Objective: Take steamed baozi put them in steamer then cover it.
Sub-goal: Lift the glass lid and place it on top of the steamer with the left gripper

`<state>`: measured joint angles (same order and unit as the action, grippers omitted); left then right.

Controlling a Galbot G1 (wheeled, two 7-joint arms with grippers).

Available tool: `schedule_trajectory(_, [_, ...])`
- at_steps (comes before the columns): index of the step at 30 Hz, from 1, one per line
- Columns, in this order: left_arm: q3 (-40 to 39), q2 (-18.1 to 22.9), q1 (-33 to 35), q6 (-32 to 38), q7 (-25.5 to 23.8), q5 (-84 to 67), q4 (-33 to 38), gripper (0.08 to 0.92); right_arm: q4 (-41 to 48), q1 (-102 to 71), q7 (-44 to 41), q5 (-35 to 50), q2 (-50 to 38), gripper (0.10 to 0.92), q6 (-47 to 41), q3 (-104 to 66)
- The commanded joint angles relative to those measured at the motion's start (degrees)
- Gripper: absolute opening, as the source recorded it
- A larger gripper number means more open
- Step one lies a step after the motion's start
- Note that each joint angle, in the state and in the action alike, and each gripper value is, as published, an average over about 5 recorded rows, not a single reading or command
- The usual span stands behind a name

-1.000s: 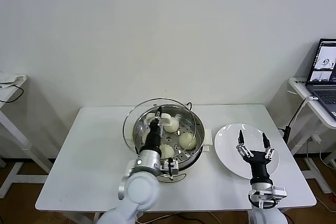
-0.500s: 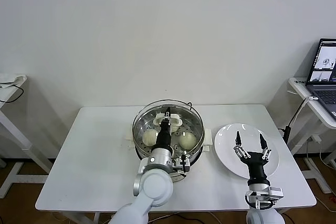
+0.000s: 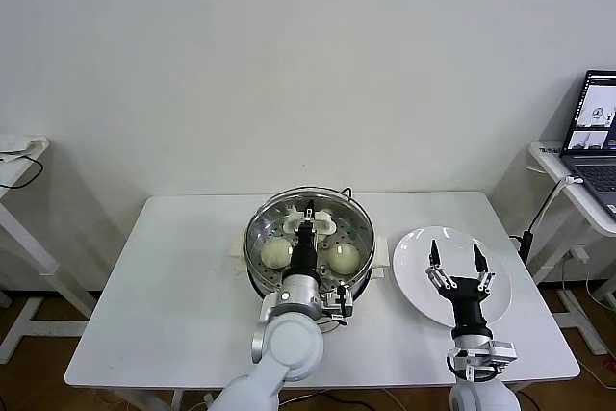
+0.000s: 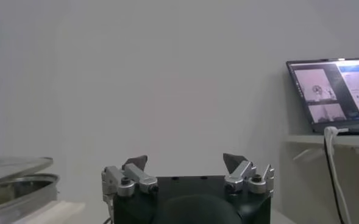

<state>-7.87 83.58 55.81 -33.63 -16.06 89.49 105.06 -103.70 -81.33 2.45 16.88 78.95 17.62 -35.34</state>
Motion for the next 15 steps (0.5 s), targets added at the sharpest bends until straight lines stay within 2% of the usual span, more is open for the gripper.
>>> schedule_trajectory(1, [0.0,0.4,0.1,-0.1,0.4,0.4,-1.2,0.190,0.2,0.1,-0.1,-0.1,-0.1,0.823,0.0,0.0])
schedule_trajectory(15, [0.1,0.5,0.2,0.3,0.8,0.8,-1.7,0.190,0.2,0.3,-0.1,-0.5,-0.1,0.823,0.0,0.4])
